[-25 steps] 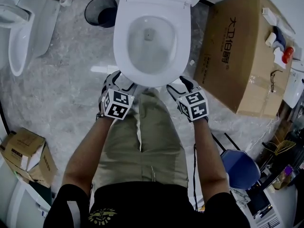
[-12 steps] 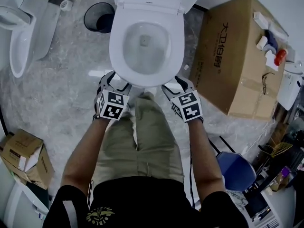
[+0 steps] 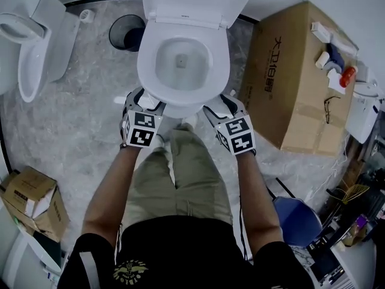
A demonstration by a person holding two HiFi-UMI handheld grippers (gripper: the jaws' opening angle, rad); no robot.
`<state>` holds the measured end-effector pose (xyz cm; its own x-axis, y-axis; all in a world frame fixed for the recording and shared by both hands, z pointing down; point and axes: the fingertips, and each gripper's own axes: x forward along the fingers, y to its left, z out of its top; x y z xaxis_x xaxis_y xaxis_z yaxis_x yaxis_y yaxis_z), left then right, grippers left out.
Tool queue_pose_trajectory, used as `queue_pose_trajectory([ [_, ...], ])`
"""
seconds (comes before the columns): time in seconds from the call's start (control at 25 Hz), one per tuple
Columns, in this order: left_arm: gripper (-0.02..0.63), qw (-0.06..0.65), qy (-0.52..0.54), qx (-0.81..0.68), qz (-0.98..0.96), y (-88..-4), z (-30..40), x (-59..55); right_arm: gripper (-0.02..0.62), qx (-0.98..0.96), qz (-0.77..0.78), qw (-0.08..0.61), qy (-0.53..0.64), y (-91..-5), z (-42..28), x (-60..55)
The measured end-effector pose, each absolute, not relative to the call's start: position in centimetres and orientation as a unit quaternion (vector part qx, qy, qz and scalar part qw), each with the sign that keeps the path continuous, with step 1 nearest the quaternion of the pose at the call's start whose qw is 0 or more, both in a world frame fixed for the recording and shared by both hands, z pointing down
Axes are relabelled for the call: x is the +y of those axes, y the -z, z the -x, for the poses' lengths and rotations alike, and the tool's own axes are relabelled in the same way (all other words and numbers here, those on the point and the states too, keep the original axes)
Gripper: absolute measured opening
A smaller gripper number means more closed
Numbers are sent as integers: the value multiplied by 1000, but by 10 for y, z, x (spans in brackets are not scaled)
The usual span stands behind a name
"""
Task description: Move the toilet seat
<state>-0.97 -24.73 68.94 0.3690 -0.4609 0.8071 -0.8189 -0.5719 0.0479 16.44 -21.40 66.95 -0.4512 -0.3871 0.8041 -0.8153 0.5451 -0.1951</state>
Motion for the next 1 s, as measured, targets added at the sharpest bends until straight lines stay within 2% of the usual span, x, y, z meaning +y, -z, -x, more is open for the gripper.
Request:
queue_pose_trajectory([
  [0.32,324,238,-384,-423,-786,-664,11,-270,284,-820,-373,365,-234,-625,-164,-243],
  [0.64,324,242,-386,-435,-776,-656,10,-280,279,-824,-330,432,-162,-619,-163,-257],
  [0.72,322,232,-389,-437,-777,-653,9,-285,235,-824,-338,423,-165,-614,-167,-265],
  [1.0,322,220,-399,-439,-775,-637,8,-296,235,-833,-335,402,-179,-599,-169,-282],
])
